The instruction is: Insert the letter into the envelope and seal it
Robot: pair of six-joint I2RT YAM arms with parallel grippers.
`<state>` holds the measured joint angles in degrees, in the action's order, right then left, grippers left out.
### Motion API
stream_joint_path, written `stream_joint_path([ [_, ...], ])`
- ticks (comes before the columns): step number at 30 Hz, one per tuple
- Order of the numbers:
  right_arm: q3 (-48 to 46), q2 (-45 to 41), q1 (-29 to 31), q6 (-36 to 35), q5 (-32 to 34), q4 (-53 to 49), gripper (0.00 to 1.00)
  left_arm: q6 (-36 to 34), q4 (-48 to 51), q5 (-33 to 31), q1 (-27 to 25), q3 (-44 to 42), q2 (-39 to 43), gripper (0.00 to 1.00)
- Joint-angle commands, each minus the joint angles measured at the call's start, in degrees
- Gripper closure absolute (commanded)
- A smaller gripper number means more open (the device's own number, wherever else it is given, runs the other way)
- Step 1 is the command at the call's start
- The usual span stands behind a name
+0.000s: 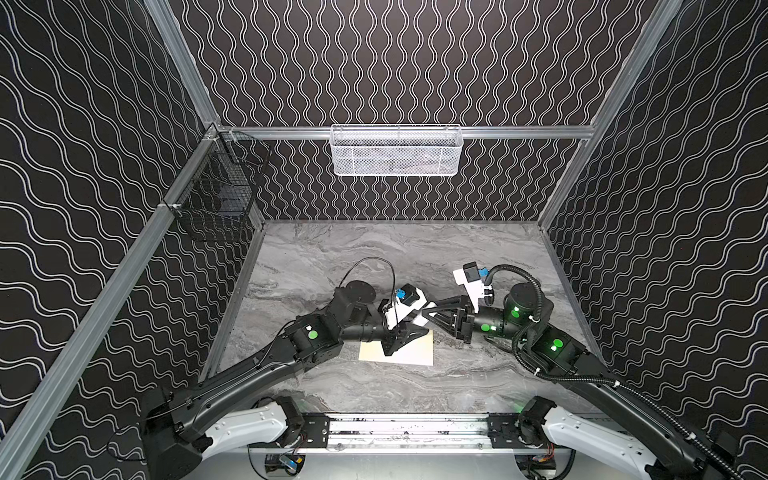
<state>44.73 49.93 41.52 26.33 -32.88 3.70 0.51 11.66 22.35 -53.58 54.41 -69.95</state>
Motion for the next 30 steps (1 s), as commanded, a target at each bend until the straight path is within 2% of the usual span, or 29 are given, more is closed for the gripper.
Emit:
stream_joint_path([
  [1, 0.1, 0.0, 0.0, 0.7, 1.2, 2.1, 0.92, -0.7, -1.5, 0.8, -0.1, 0.3, 0.2, 0.77],
  [7, 0.3, 0.3, 0.1, 0.4, 0.9, 1.4, 0.89, -0.1, -1.7, 1.1, -0.1, 0.4, 0.1, 0.84],
  [11, 1.0, 0.3, 0.0, 0.3, 0.9, 0.5, 0.81, -0.2, -1.7, 1.5, -0.2, 0.8, 0.0, 0.91],
  [13, 1.7, -0.1, 0.0, -0.1, 1.8, -0.9, 0.67, -0.5, -1.3, 1.4, -0.1, 0.5, 0.2, 0.94],
  [15, 3.5, -1.0, 0.0, -1.8, 4.1, -4.8, 0.47, -1.4, -0.7, 0.8, -0.2, -0.4, 0.7, 0.96],
  [17, 6.1, -2.4, 0.0, -3.8, 7.4, -10.6, 0.33, -2.6, 0.2, -0.2, -0.2, -1.4, 1.3, 0.98],
  [18, 8.0, -3.1, 0.0, -5.0, 9.6, -13.9, 0.3, -3.4, 0.9, -0.3, -0.1, -1.9, 1.6, 0.99],
  [22, 14.1, -4.0, 0.0, -7.2, 26.2, -25.2, 0.29, -5.3, 1.2, -0.1, -0.1, -2.9, 3.2, 1.0],
  [24, 15.4, -2.2, -0.6, -7.1, 38.1, -29.5, 0.33, -5.5, 1.0, 0.4, -0.1, -3.0, 3.4, 1.0],
  [26, 15.2, 0.9, -3.3, -7.6, 44.6, -31.0, 0.33, -5.5, 1.6, 1.3, -0.1, -2.3, 3.0, 1.0],
  [28, 15.0, 6.0, -10.8, -7.5, 43.1, -32.2, 0.33, -5.1, 2.0, 2.5, -0.1, -1.6, 2.2, 1.0],
  [30, 15.2, 11.9, -20.5, -7.4, 36.4, -33.0, 0.35, -4.6, 2.0, 2.9, -0.1, -1.0, 1.4, 1.0],
])
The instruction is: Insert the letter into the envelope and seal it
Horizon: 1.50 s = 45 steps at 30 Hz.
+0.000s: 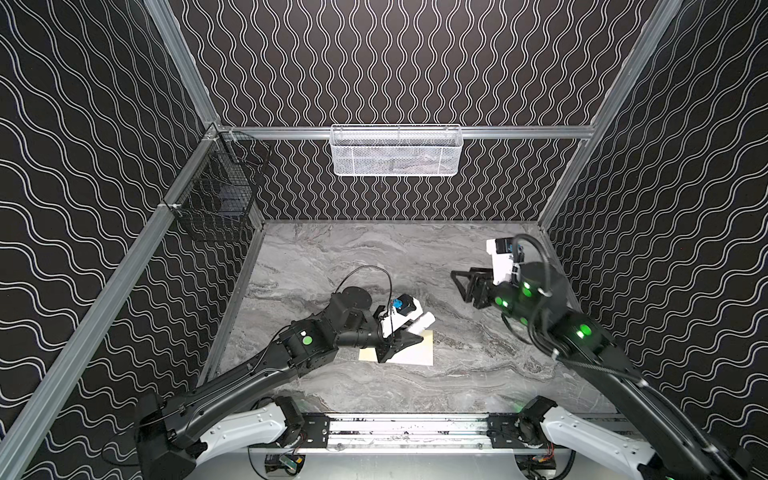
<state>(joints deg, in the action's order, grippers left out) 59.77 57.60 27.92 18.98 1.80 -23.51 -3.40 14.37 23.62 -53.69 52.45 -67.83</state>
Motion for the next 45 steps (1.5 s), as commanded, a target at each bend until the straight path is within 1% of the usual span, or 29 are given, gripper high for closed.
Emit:
stream_joint_path([
  [1, -0.3, 7.2, -11.0, -0.4, -1.1, -4.8, 0.37, -0.2, -0.8, 1.7, 0.1, 1.1, -1.2, 1.0],
  [2, -0.5, 10.3, -14.0, -1.0, -2.3, -4.2, 0.39, 0.3, -1.1, 1.9, 0.3, 1.2, -1.6, 1.0],
  [5, 0.7, 20.1, -19.4, -3.2, -2.1, -3.4, 0.41, 2.0, -1.7, 3.2, 1.7, 1.7, -3.0, 1.0],
  [8, 5.0, 30.8, -22.3, -5.4, -2.6, -5.4, 0.44, 4.0, -2.2, 6.3, 3.3, 2.7, -5.2, 1.0],
  [11, 8.5, 37.8, -22.4, -6.5, -6.0, -8.9, 0.46, 5.7, -3.2, 9.6, 5.1, 2.7, -6.8, 1.0],
  [12, 8.0, 38.5, -21.9, -6.4, -6.7, -9.3, 0.45, 5.9, -3.0, 10.4, 5.4, 2.7, -7.0, 1.0],
  [15, 4.7, 38.3, -20.5, -5.5, -5.5, -10.5, 0.43, 6.7, -3.4, 10.6, 5.6, 2.0, -6.8, 1.0],
  [18, 2.7, 38.0, -18.5, -5.0, -2.7, -12.5, 0.42, 6.7, -3.2, 9.9, 5.6, 1.3, -6.3, 1.0],
  [22, -0.3, 37.1, -16.8, -4.2, -1.8, -11.5, 0.42, 6.2, -2.5, 9.9, 5.6, 1.2, -6.2, 1.0],
  [26, -0.7, 38.0, -15.4, -4.1, -1.0, -11.2, 0.42, 6.7, -2.9, 9.8, 5.6, 1.0, -6.2, 1.0],
  [29, -0.3, 39.1, -14.7, -4.1, 0.2, -11.4, 0.45, 6.5, -2.3, 9.7, 5.6, 1.3, -6.3, 1.0],
  [35, -0.5, 40.0, -14.0, -4.0, 0.1, -10.8, 0.51, 6.8, -2.8, 9.9, 5.6, 0.7, -6.0, 1.0],
  [45, -0.4, 40.8, -13.2, -3.7, 0.9, -10.8, 0.65, 6.7, -3.0, 10.1, 5.6, 0.4, -5.8, 1.0],
])
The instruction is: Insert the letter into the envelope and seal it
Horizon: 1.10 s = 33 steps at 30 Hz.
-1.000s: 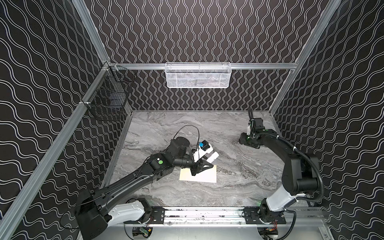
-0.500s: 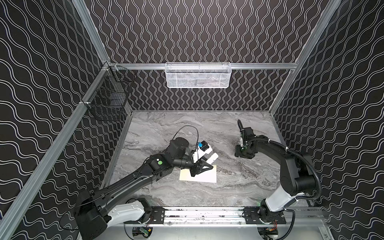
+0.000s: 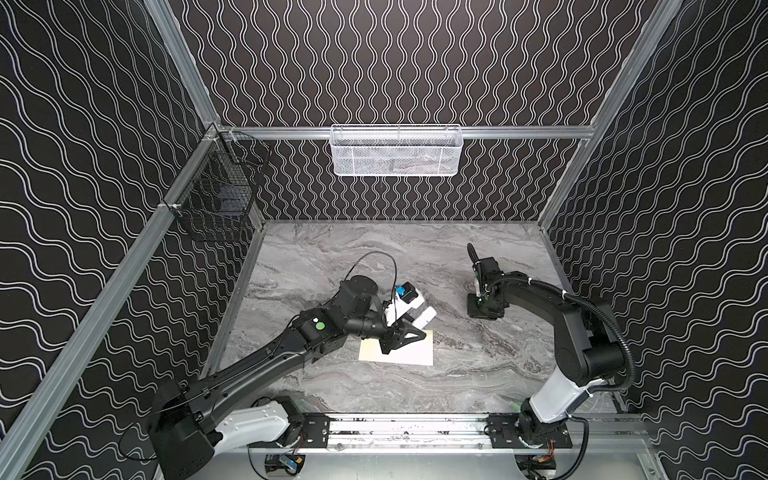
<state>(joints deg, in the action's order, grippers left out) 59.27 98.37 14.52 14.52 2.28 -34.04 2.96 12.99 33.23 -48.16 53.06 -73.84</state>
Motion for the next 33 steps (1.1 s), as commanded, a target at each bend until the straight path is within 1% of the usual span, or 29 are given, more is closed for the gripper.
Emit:
stream_joint_path([
  [1, 0.1, 0.0, 0.3, 0.8, 0.5, -0.2, 0.66, 0.4, -1.7, 0.4, 0.1, -0.3, 0.3, 1.0],
  [11, 1.0, -0.5, 0.9, 0.8, 0.8, -1.0, 0.69, 0.1, -1.7, 0.5, 0.1, -0.5, 0.2, 1.0],
  [18, 1.2, -4.2, 1.6, 0.4, -0.6, -2.8, 0.72, -0.9, -1.3, 0.2, 0.1, -0.7, 0.1, 1.0],
  [21, 1.0, -8.8, 2.7, 0.2, -2.5, -4.1, 0.73, -1.4, -0.8, 0.8, 0.1, -0.1, -0.3, 1.0],
  [26, -0.3, -20.8, 3.9, 0.0, -9.2, -6.4, 0.75, -4.2, 3.1, 1.0, 0.1, 3.3, -2.2, 1.0],
  [33, -1.5, -39.3, 5.5, -2.0, -22.2, -9.2, 0.78, -8.1, 5.1, 3.8, 0.1, 7.1, -4.0, 1.0],
])
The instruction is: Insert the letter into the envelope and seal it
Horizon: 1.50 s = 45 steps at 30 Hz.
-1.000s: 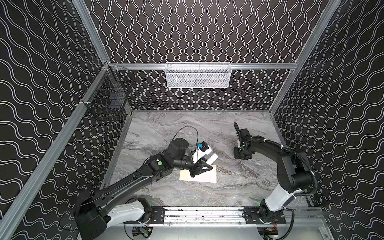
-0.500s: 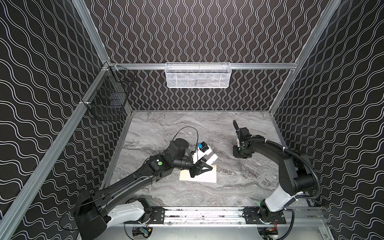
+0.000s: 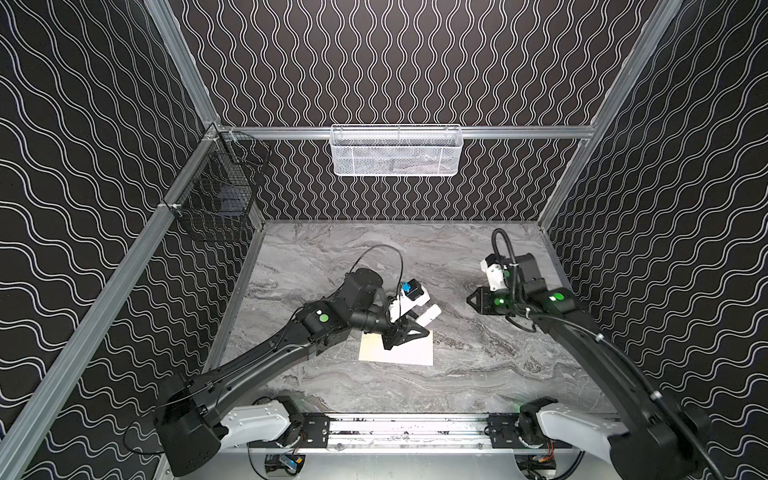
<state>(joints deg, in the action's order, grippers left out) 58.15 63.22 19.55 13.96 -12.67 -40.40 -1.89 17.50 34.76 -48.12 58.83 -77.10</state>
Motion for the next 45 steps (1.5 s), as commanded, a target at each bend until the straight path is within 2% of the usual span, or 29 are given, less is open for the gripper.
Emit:
stream_joint_path([
  [1, -0.7, -6.7, 0.5, -1.4, -8.6, -2.8, 0.79, -3.8, 1.2, 2.4, 0.0, 2.4, -1.3, 1.0],
  [10, -2.9, -23.5, 0.5, -0.8, -23.8, 1.6, 0.81, -5.4, -0.1, 5.3, 0.0, 4.2, -2.2, 1.0],
  [14, -1.5, -24.4, 0.5, -0.5, -30.4, 2.7, 0.82, -6.0, 0.1, 5.6, 0.0, 4.7, -2.4, 1.0],
  [18, -1.4, -24.6, 0.5, 0.5, -32.9, 5.6, 0.83, -5.2, -1.1, 5.4, -0.5, 4.7, -2.5, 1.0],
  [25, -1.6, -23.0, 0.8, 2.8, -36.0, 12.6, 0.83, -4.4, -2.3, 5.3, -2.2, 4.6, -2.4, 1.0],
  [32, -3.8, -22.5, 4.8, 5.2, -35.4, 17.5, 0.84, -4.1, -3.2, 5.4, -3.1, 4.6, -3.1, 1.0],
  [38, -3.8, -20.9, 9.1, 4.7, -32.9, 17.2, 0.85, -5.0, -2.1, 5.7, -3.5, 5.1, -3.2, 1.0],
  [45, -2.6, -19.8, 9.7, 3.0, -32.8, 15.8, 0.86, -7.8, -0.3, 6.4, -4.7, 4.8, -2.5, 1.0],
])
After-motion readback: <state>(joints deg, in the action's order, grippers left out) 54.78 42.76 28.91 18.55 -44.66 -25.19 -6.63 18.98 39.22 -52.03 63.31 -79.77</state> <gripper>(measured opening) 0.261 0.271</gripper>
